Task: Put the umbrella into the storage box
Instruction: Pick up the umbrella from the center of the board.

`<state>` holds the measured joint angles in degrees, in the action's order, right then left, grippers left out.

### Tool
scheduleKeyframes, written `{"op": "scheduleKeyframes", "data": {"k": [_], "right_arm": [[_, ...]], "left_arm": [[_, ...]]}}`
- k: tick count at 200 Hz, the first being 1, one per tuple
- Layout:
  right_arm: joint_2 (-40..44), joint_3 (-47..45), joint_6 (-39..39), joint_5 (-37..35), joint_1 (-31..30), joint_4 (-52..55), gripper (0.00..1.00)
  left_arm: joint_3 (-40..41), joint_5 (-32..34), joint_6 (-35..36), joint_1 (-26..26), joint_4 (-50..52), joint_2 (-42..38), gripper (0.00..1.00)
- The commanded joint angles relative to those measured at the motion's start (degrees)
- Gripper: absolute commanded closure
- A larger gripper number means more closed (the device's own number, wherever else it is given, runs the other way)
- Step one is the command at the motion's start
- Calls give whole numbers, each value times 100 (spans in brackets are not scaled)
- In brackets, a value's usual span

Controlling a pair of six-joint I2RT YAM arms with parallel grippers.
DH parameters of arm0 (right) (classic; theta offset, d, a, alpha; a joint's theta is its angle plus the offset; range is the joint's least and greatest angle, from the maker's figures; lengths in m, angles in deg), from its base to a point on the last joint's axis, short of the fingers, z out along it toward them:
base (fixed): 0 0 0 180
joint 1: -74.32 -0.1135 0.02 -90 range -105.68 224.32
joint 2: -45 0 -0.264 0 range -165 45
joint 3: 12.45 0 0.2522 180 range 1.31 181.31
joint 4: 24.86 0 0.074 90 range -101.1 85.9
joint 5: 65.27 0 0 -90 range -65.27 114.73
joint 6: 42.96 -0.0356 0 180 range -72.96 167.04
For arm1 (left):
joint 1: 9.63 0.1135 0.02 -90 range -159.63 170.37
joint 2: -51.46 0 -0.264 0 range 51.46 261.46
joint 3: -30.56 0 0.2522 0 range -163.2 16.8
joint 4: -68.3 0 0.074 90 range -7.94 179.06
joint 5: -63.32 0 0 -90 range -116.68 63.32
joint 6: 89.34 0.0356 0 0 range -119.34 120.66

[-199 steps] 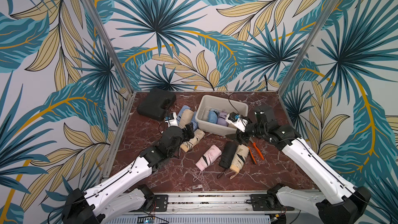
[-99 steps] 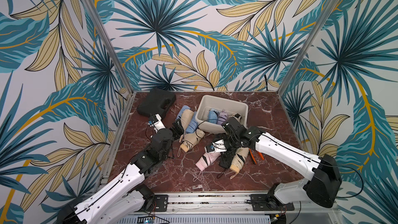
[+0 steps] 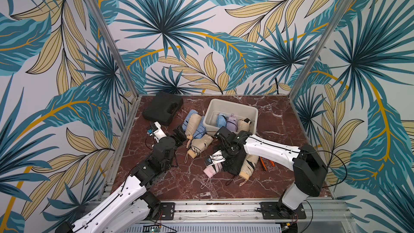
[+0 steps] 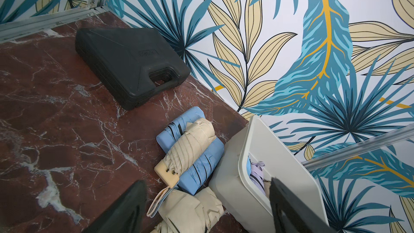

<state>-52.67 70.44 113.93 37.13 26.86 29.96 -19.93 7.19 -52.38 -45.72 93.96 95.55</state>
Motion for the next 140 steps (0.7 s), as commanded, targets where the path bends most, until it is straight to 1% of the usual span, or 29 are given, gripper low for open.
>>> {"op": "scheduleKeyframes", "data": {"k": [1, 24, 56, 80, 105, 140], "right_arm": [[-244, 94, 95, -169, -31, 238, 8], [-431, 163, 96, -268, -44, 177, 5], [-684, 210, 133, -337, -53, 128, 5], [-875, 120, 35, -558, -70, -181, 5], [-1034, 163, -118, -509, -96, -337, 8], [-1186, 224, -154, -488, -128, -322, 16]], "left_arm": [[50, 76, 40, 59, 69, -31, 11], [61, 54, 35, 95, 39, -5, 11], [68, 29, 8, 107, 31, 16, 11], [78, 23, -22, 120, -2, 14, 11], [72, -29, -4, 163, -17, 36, 11], [10, -108, 32, 221, -12, 73, 11]]}}
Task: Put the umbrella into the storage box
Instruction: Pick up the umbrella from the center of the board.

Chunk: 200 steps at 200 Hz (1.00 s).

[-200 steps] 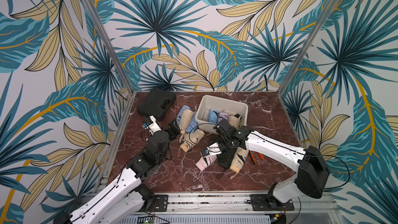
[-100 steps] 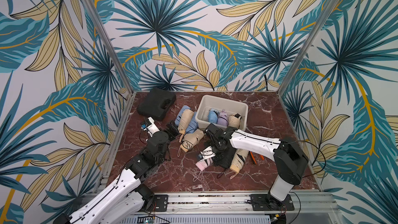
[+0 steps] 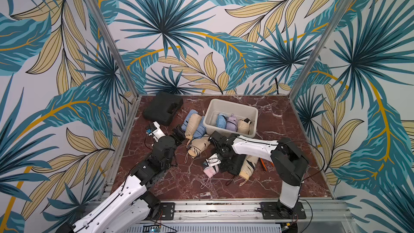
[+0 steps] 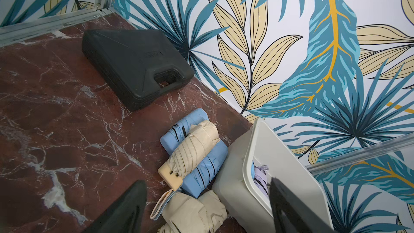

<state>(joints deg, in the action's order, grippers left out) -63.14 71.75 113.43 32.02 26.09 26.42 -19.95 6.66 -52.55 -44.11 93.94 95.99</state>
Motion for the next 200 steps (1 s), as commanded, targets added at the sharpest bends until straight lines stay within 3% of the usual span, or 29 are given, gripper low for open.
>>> {"op": "scheduleKeyframes", "data": {"k": [1, 93, 134, 159, 200], "right_arm": [[-142, 98, -102, 21, -49, 34, 16], [-15, -12, -201, 132, -46, 210, 43], [785, -542, -211, 399, -52, -503, 57], [1325, -763, -293, 577, -56, -820, 61], [2417, -1172, -1290, 894, -49, -1557, 63]], "left_arm": [[11, -56, 49, 58, -6, 29, 11], [-42, -12, 54, 99, 111, -72, 12], [-97, 43, 127, 125, 239, -162, 12], [-142, 199, 110, 117, 338, -216, 12], [-252, 533, 52, 135, 615, -314, 13]]}}
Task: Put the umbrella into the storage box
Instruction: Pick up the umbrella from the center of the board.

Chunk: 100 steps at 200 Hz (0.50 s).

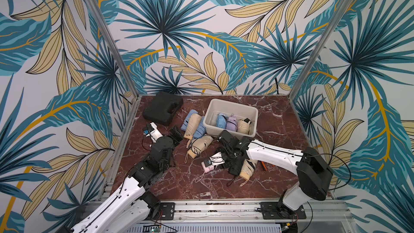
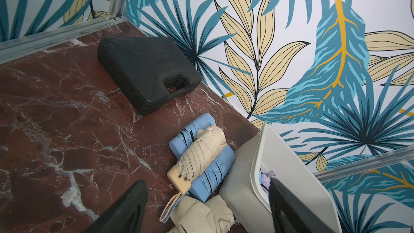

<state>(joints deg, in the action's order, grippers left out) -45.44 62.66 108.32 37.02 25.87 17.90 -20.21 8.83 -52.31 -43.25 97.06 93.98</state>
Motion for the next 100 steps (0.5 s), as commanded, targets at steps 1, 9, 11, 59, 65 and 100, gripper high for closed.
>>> {"op": "scheduleKeyframes", "data": {"k": [1, 9, 11, 59, 65, 100], "right_arm": [[679, -272, -816, 399, -30, -730, 63], [914, -351, -1089, 421, -29, -908, 63], [968, -375, -1152, 422, -26, -949, 63], [2001, -564, -2669, 120, 51, -1787, 63], [2067, -530, -2838, 55, 77, -1855, 63], [2225, -291, -3780, -447, 204, -2297, 63]], "left_arm": [[-227, 330, 26, 54, 311, -113, 12], [-244, 378, 19, 54, 331, -121, 13], [-245, 378, 16, 50, 333, -126, 13], [-227, 298, -146, 146, 586, -86, 13], [-227, 271, -181, 159, 685, -94, 13], [-101, 101, -388, 199, 738, -95, 13]]}}
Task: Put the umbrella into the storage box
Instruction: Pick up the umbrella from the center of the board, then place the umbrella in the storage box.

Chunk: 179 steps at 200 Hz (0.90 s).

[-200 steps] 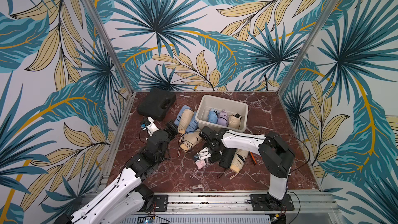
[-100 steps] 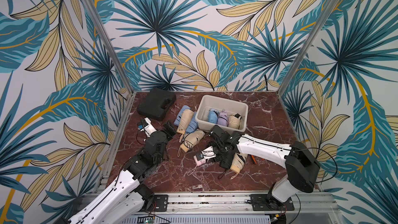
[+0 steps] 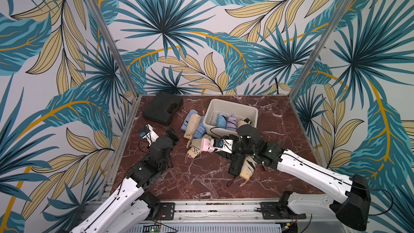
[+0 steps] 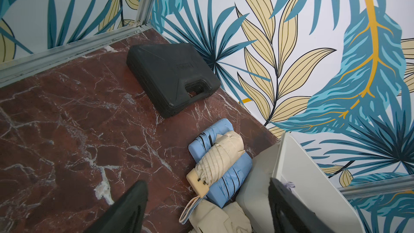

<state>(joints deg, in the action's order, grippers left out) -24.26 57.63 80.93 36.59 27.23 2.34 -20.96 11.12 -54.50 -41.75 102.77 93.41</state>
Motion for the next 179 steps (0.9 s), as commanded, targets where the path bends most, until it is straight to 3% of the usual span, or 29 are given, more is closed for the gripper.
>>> {"op": "scheduleKeyframes", "data": {"k": [1, 86, 110, 179], "right_arm": [[106, 226, -1072, -417, 68, -752, 63], [-882, 1786, -3138, -2358, 358, -266, 70], [-1158, 2022, -3760, -2518, 400, -299, 75], [-2178, 2895, -5671, -3344, 515, -283, 75]], "left_arm": [[-24, -131, -170, 48, 169, -38, 13], [-10, -564, -308, 180, -82, 473, 13], [-47, -742, -327, 215, -196, 725, 13], [-219, -1063, -553, 241, -361, 1401, 13]]}}
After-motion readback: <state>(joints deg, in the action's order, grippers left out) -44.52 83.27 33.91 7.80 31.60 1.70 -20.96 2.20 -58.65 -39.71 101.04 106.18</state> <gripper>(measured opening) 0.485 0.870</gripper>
